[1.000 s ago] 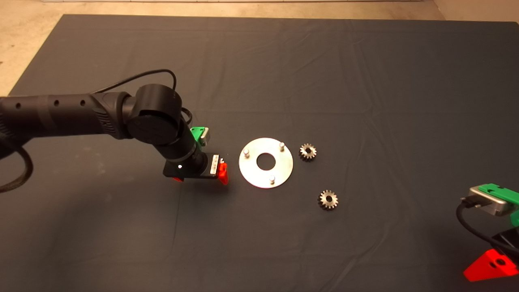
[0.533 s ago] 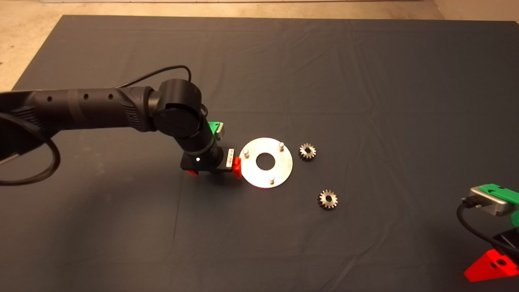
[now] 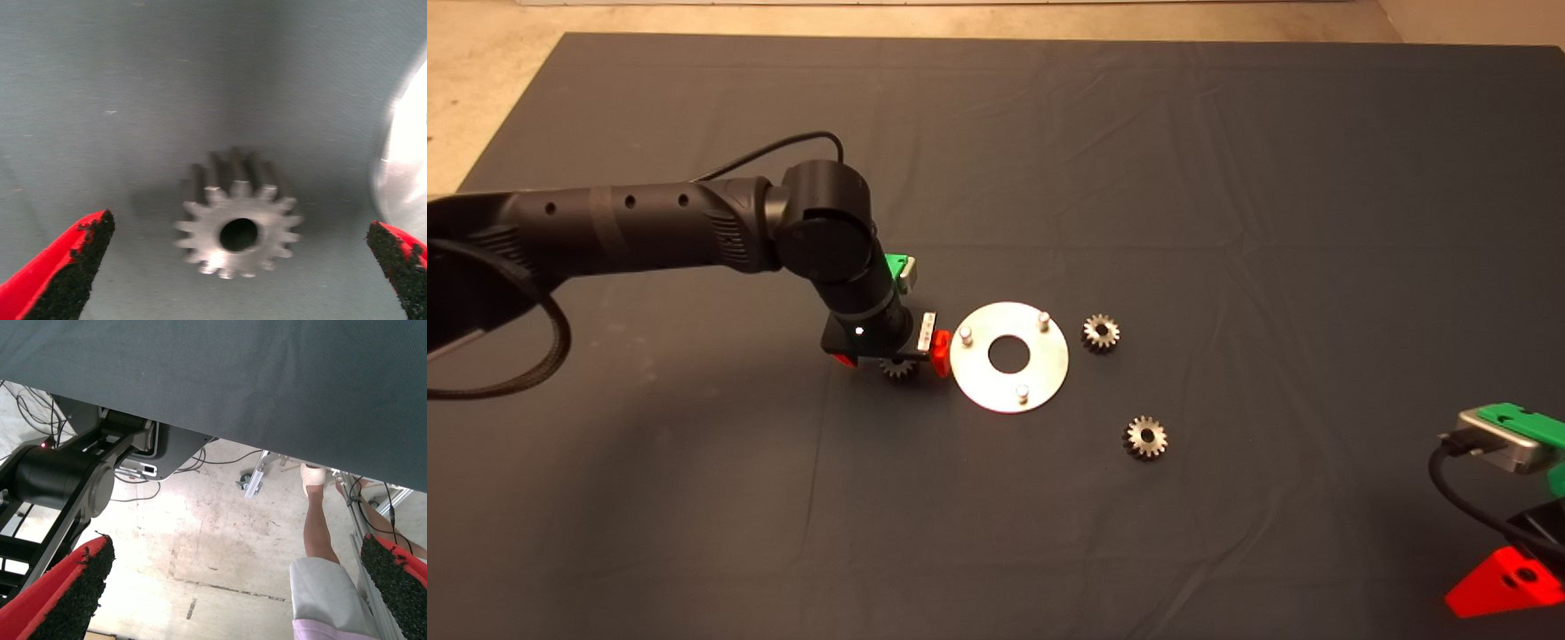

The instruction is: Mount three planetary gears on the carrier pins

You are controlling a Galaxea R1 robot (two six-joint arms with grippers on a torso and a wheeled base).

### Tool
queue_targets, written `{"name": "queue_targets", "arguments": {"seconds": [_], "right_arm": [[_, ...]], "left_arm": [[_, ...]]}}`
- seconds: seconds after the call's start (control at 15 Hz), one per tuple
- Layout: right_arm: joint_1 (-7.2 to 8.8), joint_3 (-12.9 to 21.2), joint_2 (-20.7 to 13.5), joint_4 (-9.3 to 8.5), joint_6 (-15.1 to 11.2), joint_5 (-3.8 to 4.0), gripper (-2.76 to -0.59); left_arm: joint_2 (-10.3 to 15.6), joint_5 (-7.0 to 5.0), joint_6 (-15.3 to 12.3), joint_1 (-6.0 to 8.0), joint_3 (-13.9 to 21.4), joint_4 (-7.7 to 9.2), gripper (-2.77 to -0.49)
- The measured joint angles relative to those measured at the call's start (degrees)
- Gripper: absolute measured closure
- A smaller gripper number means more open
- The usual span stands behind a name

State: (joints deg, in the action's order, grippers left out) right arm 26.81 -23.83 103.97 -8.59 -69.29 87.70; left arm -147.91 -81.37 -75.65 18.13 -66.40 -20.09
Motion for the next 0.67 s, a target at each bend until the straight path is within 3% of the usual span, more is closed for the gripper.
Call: {"name": "queue_targets", "arguments": {"seconds": [0.67], "right_arm": [[0.0, 0.0, 0.0, 0.0, 0.0, 0.01, -2.75]], "left_arm": [[0.1, -0.01, 1.9, 0.0, -2.0, 0.52, -2.37]]}}
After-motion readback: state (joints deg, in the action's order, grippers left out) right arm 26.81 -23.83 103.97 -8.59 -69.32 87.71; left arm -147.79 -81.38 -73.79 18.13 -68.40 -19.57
